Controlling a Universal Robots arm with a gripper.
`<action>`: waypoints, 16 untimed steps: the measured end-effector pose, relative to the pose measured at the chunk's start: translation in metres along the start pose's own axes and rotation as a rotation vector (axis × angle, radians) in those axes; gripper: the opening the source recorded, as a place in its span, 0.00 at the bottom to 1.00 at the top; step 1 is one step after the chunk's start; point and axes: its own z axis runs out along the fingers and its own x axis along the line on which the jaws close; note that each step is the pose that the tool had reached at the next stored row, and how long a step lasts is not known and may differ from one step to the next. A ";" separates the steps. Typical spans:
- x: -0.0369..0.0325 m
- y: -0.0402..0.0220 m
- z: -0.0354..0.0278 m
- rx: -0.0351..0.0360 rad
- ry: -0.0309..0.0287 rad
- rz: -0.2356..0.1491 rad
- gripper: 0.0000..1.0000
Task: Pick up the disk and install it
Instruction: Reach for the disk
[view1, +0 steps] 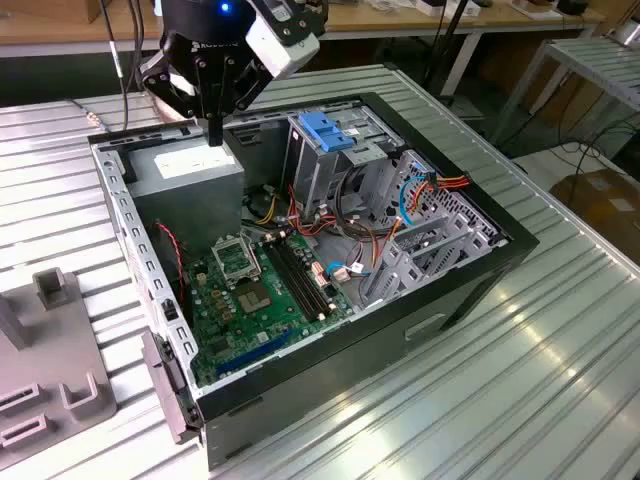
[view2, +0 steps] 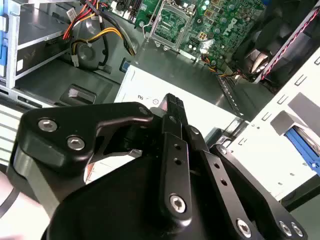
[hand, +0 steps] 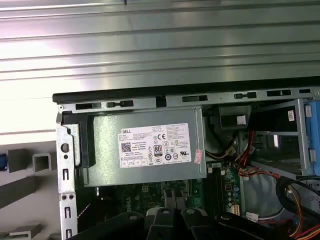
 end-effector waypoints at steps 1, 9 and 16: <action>0.0001 0.0000 0.0000 0.0000 0.0000 0.000 0.10; 0.0070 -0.0005 -0.0002 0.0000 0.0000 0.000 0.10; 0.0097 -0.0007 -0.0002 -0.0001 0.0000 0.000 0.10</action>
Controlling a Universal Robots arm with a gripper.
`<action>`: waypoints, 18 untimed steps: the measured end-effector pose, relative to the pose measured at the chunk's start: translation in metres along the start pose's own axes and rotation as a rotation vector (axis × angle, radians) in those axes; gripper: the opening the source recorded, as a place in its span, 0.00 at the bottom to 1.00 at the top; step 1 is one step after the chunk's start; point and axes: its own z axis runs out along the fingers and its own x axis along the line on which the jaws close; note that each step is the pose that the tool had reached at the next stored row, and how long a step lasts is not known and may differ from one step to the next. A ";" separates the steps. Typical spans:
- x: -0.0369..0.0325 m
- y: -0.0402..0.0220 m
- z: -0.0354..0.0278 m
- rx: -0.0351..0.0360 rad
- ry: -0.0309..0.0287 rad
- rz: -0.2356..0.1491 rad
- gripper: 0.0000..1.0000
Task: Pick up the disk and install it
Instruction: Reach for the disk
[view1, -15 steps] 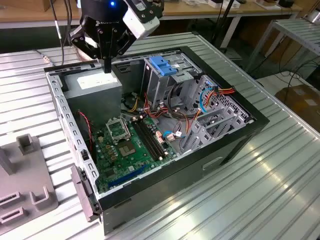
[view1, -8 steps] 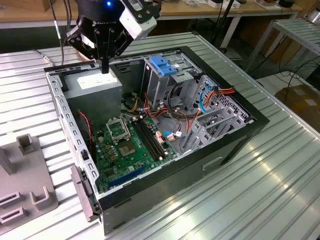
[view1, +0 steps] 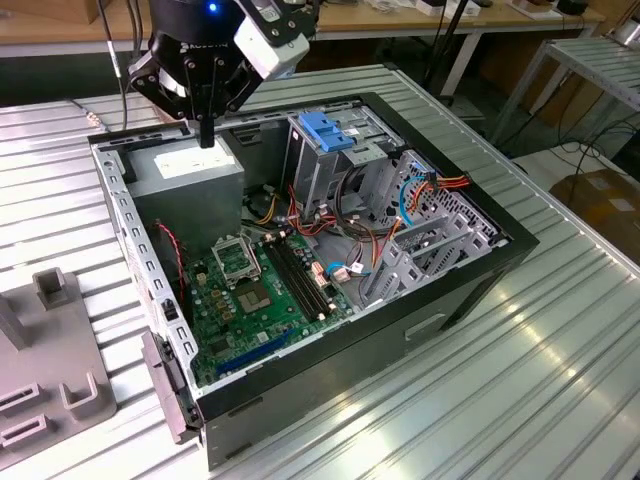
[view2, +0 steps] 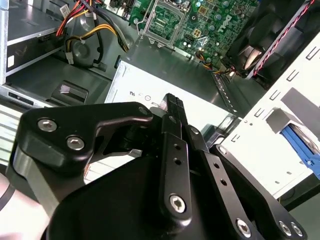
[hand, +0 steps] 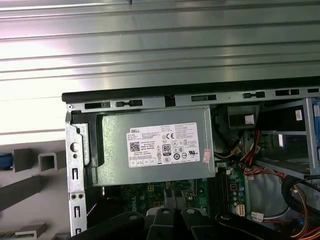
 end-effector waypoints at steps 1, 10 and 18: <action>0.0004 0.0000 0.0000 0.0001 0.0000 0.000 0.10; 0.0048 -0.0004 -0.0001 0.0000 0.0000 0.000 0.10; 0.0079 -0.0006 -0.0003 0.0001 0.0000 0.000 0.10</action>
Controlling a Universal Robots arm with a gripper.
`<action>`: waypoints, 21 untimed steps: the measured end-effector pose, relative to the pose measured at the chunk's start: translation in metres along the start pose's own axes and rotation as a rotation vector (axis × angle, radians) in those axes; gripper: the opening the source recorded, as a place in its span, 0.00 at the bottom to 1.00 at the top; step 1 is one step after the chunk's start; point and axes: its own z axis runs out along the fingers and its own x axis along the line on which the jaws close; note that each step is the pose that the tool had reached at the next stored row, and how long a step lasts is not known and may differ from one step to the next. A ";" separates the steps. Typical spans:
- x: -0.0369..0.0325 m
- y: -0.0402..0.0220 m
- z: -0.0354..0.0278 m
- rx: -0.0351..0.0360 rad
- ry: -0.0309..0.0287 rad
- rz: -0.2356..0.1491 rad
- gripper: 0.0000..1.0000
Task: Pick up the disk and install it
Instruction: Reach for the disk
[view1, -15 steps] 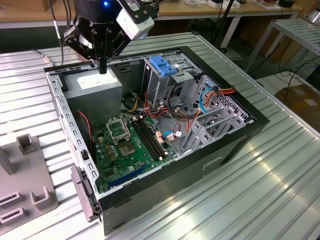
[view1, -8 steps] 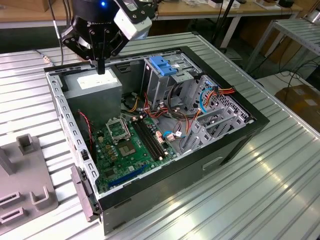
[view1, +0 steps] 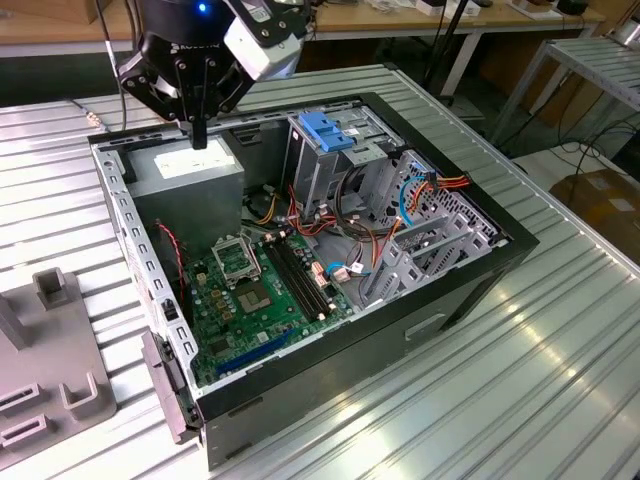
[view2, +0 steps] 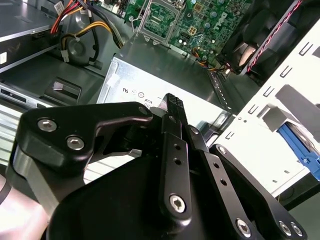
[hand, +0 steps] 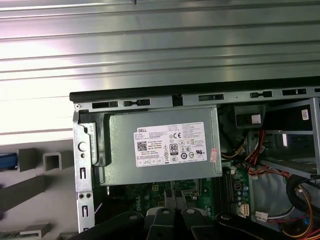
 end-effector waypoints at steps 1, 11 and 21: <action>0.0003 0.0000 0.0000 0.0000 0.0000 0.000 0.10; 0.0045 -0.0003 -0.0001 0.0000 0.0000 0.000 0.10; 0.0086 -0.0006 -0.0002 -0.0001 0.0000 0.000 0.10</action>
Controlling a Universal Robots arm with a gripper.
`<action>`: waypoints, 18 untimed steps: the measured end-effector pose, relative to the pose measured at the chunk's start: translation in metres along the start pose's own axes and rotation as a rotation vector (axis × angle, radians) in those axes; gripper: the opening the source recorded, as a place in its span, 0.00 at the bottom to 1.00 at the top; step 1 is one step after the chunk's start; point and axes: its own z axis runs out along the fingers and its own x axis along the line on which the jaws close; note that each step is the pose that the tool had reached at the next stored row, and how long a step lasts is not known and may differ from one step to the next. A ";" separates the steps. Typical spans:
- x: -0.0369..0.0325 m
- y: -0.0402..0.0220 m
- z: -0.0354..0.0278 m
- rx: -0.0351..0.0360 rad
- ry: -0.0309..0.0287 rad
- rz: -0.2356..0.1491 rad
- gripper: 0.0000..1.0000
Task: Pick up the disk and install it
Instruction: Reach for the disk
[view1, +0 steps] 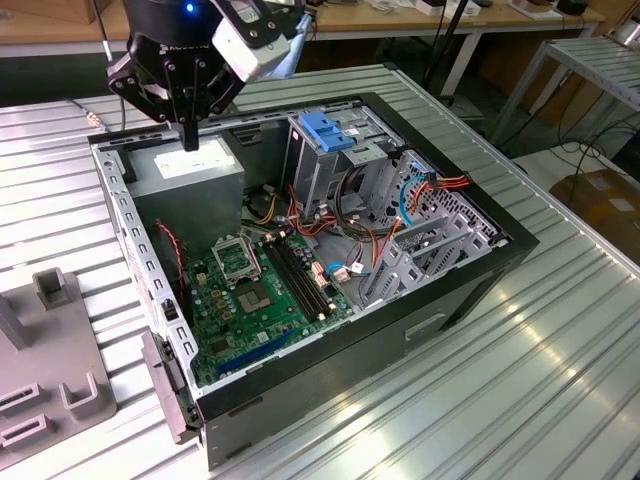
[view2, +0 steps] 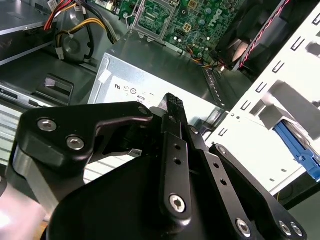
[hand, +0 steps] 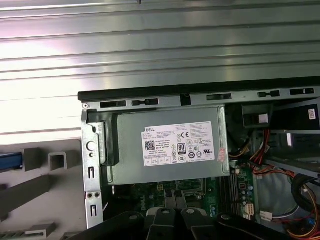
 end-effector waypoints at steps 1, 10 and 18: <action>0.0006 0.0000 0.0000 0.0000 0.0001 0.000 0.10; 0.0042 -0.0003 -0.0001 0.0000 0.0000 0.000 0.10; 0.0073 -0.0005 -0.0002 0.0000 0.0001 0.000 0.10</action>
